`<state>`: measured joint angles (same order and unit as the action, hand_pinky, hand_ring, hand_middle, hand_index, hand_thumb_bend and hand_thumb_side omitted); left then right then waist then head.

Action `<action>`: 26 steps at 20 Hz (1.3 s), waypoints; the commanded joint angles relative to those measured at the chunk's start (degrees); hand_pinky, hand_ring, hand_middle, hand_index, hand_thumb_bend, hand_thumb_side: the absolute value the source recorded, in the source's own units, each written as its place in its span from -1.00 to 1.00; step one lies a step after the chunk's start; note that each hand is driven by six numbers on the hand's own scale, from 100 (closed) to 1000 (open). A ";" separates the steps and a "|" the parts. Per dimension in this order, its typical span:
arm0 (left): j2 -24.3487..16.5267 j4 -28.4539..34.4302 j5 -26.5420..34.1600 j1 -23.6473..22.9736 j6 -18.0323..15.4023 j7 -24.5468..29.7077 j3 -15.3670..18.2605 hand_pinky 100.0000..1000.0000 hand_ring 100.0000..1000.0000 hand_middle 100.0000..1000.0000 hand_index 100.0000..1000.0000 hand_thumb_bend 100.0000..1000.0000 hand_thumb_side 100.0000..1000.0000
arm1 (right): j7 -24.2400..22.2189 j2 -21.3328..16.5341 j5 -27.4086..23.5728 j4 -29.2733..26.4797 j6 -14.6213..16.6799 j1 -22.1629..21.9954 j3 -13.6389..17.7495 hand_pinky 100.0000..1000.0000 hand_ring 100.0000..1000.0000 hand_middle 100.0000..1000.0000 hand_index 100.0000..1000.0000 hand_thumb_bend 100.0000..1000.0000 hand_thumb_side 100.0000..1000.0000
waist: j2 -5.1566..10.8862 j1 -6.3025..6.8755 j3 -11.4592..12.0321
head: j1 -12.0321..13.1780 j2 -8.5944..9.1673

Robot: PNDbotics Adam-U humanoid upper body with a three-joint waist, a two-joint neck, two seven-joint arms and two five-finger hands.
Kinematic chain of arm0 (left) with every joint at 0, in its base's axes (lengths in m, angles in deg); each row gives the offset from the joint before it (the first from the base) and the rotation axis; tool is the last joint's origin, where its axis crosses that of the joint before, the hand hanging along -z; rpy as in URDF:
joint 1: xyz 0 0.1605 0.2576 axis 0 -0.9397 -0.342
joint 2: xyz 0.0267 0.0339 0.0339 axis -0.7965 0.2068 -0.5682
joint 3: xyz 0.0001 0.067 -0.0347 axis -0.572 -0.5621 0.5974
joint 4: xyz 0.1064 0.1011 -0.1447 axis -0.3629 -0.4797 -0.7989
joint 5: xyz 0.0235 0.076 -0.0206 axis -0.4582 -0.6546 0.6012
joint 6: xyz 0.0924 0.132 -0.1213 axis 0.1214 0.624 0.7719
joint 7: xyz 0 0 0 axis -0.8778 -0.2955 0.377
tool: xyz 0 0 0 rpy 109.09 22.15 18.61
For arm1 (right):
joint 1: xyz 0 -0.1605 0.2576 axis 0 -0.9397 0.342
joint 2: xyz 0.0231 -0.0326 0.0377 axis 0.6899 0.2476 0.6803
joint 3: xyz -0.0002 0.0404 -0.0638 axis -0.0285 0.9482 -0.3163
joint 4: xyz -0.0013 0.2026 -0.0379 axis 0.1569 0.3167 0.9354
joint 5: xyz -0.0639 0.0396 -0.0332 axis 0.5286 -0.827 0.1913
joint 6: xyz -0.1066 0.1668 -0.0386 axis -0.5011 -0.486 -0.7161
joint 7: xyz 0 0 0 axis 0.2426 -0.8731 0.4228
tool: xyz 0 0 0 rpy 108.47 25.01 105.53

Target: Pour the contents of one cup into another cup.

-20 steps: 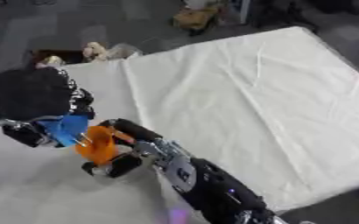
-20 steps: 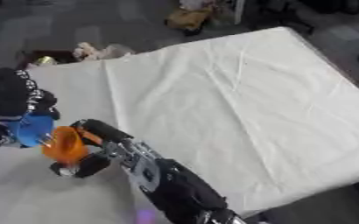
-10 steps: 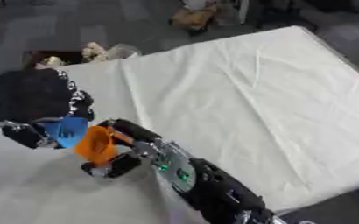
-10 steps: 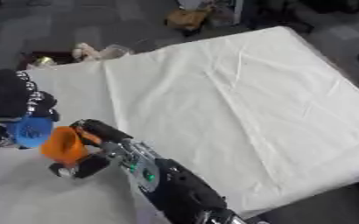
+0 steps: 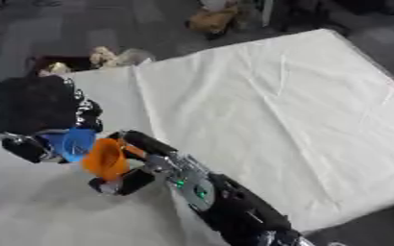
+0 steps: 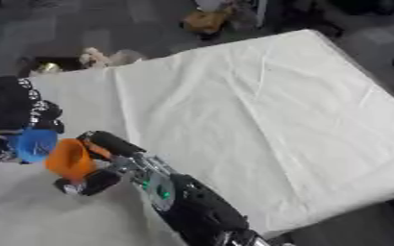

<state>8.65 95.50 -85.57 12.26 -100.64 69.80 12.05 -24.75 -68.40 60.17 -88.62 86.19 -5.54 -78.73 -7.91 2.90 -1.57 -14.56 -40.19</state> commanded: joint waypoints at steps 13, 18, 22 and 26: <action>-1.25 0.55 -1.53 1.22 -1.04 0.00 0.07 -1.00 -1.00 -1.00 0.25 -0.06 -0.67 | 0.28 0.81 -0.09 -1.35 -0.43 1.01 -0.05 0.68 0.62 -0.67 -0.37 -1.00 -0.51 | 1.15 0.18 0.12 | -0.18 0.40; -1.33 1.20 -3.06 1.35 -1.16 -0.50 -0.04 -1.00 -1.00 -1.00 0.24 0.04 -0.66 | 0.33 0.84 0.03 -1.33 -0.50 1.04 -0.05 0.68 0.62 -0.67 -0.37 -1.00 -0.51 | 1.15 0.17 0.19 | -0.20 0.42; -1.42 1.84 -5.14 1.33 -1.13 -1.56 -0.16 -1.00 -1.00 -1.00 0.24 0.08 -0.65 | 0.39 0.85 0.08 -1.25 -0.55 1.04 -0.04 0.68 0.62 -0.67 -0.37 -1.00 -0.51 | 1.15 0.11 0.22 | -0.21 0.40; -1.40 1.95 -6.59 1.31 -1.15 -2.68 -0.26 -1.00 -1.00 -1.00 0.24 0.10 -0.65 | 0.44 0.88 0.11 -1.24 -0.56 1.06 -0.04 0.68 0.62 -0.67 -0.37 -1.00 -0.51 | 1.14 0.06 0.22 | -0.19 0.41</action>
<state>8.64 96.57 -91.56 12.30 -101.68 67.56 11.37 -24.35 -67.99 60.17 -88.64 85.74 -5.54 -78.74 -7.76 3.01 -1.45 -14.71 -40.19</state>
